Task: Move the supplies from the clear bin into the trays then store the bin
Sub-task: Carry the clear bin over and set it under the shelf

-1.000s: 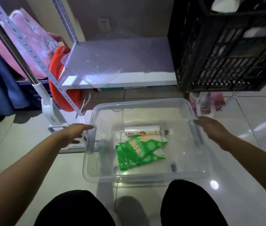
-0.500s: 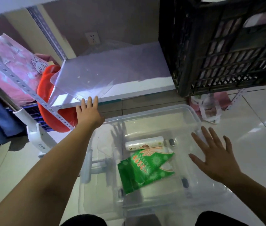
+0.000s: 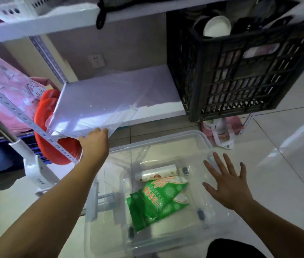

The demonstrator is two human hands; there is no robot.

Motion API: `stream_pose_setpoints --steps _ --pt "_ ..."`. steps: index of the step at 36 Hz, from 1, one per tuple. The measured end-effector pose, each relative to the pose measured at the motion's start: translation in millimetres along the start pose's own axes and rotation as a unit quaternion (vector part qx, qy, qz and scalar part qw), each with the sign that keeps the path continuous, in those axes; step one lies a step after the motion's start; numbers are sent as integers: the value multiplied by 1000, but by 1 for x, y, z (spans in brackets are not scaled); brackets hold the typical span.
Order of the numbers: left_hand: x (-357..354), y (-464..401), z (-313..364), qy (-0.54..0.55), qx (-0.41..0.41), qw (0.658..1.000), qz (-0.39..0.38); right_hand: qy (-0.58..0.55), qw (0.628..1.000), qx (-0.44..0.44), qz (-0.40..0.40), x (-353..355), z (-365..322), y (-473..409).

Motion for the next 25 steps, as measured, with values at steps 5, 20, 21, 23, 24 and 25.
stream_pose_setpoints --steps 5,20,21,23,24,25 --pt "55 48 0 -8 -15 999 45 -23 999 -2 -35 0 -1 5" --pt "272 174 -37 82 -88 945 304 -451 889 6 80 110 -46 -14" --pt "284 181 -39 83 -97 936 327 -511 853 18 107 130 -50 -18" --pt "304 193 -47 101 -98 918 370 -602 786 37 140 165 -56 -25" --pt "313 198 -54 118 -91 911 384 -643 750 44 146 177 -59 -28" --pt "321 202 -61 133 -83 906 394 -682 715 45 145 186 -61 -31"
Point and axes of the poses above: each hand's wrist, its own y-axis away from the middle knuckle, its own x-axis out of the back of the hand, z = x × y, the point moved 8 cm from there along -y, towards the middle knuckle, and after that the axes turned 4 degrees about -z, right-handed, at the moved point
